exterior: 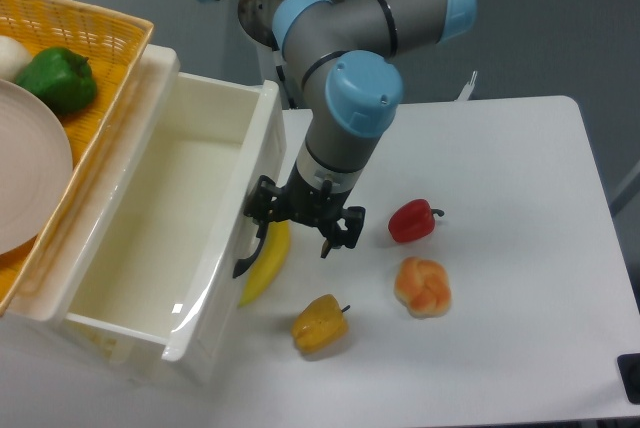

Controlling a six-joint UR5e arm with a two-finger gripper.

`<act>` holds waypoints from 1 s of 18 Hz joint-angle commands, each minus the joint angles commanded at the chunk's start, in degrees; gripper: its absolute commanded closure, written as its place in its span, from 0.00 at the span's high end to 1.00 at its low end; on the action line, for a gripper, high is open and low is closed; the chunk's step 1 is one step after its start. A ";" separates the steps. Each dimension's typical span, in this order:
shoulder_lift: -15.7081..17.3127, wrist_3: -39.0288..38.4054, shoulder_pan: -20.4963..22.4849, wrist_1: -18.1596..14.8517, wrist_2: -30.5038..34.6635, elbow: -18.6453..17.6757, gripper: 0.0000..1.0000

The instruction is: Slide open the top white drawer

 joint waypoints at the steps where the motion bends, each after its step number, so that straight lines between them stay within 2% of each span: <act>1: -0.09 0.00 0.18 0.00 0.00 0.00 1.00; 15: -1.14 0.09 2.46 -0.17 -0.61 1.05 1.00; 18: -1.14 -0.09 3.16 -0.26 -2.80 1.05 1.00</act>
